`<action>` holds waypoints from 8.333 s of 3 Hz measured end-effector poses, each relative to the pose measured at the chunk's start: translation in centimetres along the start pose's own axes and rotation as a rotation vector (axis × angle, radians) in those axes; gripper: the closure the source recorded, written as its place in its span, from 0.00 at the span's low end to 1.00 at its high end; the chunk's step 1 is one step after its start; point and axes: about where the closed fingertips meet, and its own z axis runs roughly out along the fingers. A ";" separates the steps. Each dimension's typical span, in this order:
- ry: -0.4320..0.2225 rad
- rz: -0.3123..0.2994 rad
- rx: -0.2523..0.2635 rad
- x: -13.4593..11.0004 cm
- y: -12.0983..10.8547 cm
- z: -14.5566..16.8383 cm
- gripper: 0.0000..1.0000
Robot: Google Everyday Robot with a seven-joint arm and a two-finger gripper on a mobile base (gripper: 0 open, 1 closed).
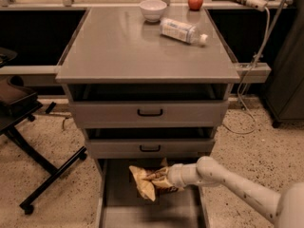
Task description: Pick brown chip bag from bottom drawer and place on counter
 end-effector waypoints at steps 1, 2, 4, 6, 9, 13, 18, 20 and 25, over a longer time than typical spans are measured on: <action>-0.068 -0.027 -0.006 -3.3 -0.7 -6.7 1.00; -0.141 -0.036 -0.013 -4.4 1.4 -14.1 1.00; -0.118 -0.032 -0.014 -5.2 1.0 -14.4 1.00; -0.124 -0.067 0.070 -18.5 0.3 -24.5 1.00; -0.150 -0.151 0.131 -31.5 -0.1 -34.8 1.00; -0.278 -0.348 0.144 -51.8 -1.7 -51.2 1.00; -0.375 -0.635 0.011 -61.9 -7.9 -36.7 1.00; -0.364 -0.646 -0.074 -62.1 -11.2 -29.3 1.00; -0.277 -0.498 -0.185 -53.2 -13.2 -26.6 0.81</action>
Offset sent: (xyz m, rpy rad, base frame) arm -0.0617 -0.1471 0.1719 0.1966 -0.1034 0.0125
